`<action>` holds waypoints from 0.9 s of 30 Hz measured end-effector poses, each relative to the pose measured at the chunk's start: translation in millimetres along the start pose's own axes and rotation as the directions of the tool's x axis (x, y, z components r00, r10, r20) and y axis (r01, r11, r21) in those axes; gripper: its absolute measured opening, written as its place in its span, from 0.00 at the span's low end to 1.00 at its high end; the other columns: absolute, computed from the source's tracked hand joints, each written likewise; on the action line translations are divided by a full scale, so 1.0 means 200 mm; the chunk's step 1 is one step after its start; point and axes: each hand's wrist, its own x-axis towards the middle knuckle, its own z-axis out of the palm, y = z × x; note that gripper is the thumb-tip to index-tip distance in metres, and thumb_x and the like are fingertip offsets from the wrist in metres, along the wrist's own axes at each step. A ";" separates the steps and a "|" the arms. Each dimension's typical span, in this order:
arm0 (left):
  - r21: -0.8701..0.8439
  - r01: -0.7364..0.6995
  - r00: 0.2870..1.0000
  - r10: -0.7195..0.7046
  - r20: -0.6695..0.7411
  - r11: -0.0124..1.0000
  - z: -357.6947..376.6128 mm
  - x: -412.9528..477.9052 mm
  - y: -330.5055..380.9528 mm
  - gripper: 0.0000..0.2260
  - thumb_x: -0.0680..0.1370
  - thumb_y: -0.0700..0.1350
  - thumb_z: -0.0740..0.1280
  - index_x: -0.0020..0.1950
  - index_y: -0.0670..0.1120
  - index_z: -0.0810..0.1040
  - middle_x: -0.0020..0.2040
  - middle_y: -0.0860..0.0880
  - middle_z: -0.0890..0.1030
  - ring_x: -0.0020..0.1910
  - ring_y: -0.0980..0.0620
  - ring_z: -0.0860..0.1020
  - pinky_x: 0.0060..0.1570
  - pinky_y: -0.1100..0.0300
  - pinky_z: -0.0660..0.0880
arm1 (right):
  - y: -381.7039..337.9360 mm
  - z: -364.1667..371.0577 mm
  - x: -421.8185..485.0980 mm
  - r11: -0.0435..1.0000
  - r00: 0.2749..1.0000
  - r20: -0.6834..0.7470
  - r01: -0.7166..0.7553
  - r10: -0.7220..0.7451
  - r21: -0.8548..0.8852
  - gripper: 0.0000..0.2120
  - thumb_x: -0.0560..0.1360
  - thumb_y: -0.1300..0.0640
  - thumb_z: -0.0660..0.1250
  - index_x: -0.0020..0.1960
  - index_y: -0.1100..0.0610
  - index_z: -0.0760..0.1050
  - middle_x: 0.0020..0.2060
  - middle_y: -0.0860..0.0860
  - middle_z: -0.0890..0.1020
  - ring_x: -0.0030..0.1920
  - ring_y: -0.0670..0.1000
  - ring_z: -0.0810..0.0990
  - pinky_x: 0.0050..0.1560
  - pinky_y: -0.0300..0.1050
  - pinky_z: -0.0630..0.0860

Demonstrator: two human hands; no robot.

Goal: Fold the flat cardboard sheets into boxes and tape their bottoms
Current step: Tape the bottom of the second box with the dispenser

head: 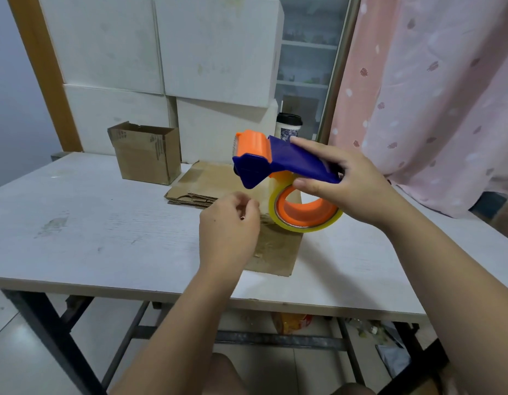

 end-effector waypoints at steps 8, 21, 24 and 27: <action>-0.019 0.043 0.998 -0.042 0.046 0.999 0.00 0.03 -0.01 0.08 0.78 0.46 0.62 0.40 0.54 0.76 0.35 0.59 0.78 0.38 0.61 0.76 0.34 0.67 0.69 | 0.04 -0.04 -0.04 0.988 1.000 -0.006 0.019 -0.019 0.156 0.24 0.63 0.41 0.73 0.56 0.25 0.70 0.51 0.25 0.77 0.53 0.34 0.77 0.43 0.28 0.74; -0.574 0.408 0.913 -0.301 0.277 0.710 -0.07 0.03 -0.06 0.10 0.79 0.39 0.65 0.41 0.48 0.83 0.37 0.55 0.84 0.41 0.60 0.82 0.43 0.66 0.78 | 0.05 0.03 -0.07 0.977 0.990 -0.143 0.040 -0.011 0.207 0.23 0.69 0.33 0.66 0.62 0.36 0.69 0.51 0.29 0.77 0.46 0.30 0.75 0.43 0.25 0.70; -0.643 0.467 0.883 -0.355 0.307 0.607 -0.07 0.01 -0.08 0.08 0.78 0.38 0.65 0.44 0.44 0.83 0.34 0.49 0.79 0.33 0.58 0.78 0.42 0.65 0.79 | 0.05 0.05 -0.08 0.974 0.985 -0.172 0.041 -0.002 0.222 0.17 0.73 0.45 0.64 0.61 0.36 0.70 0.47 0.26 0.78 0.43 0.31 0.76 0.43 0.25 0.70; -0.653 0.487 0.871 -0.381 0.311 0.580 -0.07 0.01 -0.10 0.07 0.77 0.37 0.66 0.43 0.43 0.82 0.33 0.48 0.77 0.32 0.58 0.78 0.42 0.64 0.79 | 0.04 0.08 -0.08 0.968 0.980 -0.200 0.043 0.007 0.246 0.16 0.73 0.45 0.64 0.61 0.36 0.70 0.48 0.29 0.79 0.44 0.31 0.76 0.43 0.26 0.72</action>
